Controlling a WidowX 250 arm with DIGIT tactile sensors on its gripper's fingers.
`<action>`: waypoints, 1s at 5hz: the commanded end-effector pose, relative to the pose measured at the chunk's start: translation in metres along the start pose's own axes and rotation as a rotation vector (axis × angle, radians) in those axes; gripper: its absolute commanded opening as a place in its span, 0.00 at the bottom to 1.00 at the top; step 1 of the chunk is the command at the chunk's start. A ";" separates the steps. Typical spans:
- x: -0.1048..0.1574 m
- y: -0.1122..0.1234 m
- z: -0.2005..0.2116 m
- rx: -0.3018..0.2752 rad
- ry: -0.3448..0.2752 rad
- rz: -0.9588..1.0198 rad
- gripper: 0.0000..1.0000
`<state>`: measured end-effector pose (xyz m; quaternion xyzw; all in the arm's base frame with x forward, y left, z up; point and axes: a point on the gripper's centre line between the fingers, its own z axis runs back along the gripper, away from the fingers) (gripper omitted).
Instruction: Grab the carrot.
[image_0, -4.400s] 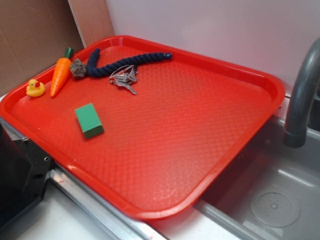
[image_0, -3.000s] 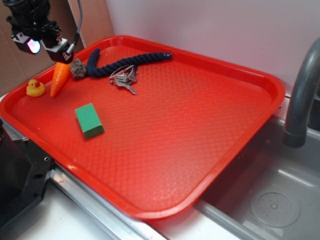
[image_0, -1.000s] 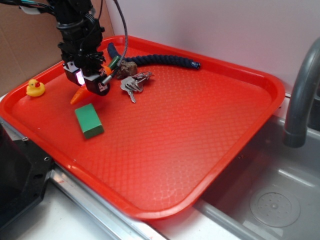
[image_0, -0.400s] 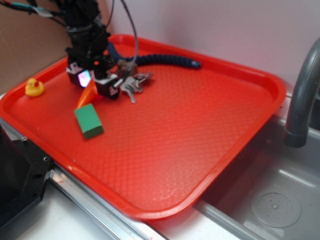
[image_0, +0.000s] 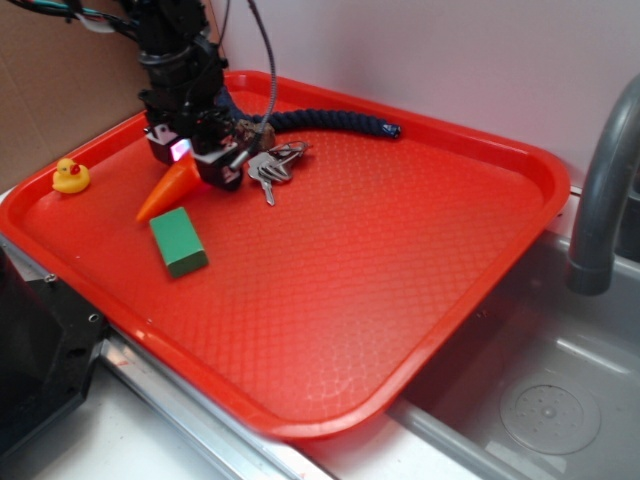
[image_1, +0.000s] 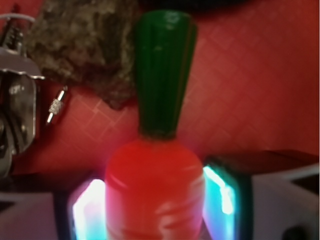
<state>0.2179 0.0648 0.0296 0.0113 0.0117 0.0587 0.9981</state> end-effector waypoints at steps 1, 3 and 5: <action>-0.023 -0.028 0.112 -0.069 -0.203 -0.047 0.00; -0.025 -0.082 0.213 -0.088 -0.186 -0.157 0.00; -0.006 -0.065 0.230 -0.043 -0.198 -0.148 0.00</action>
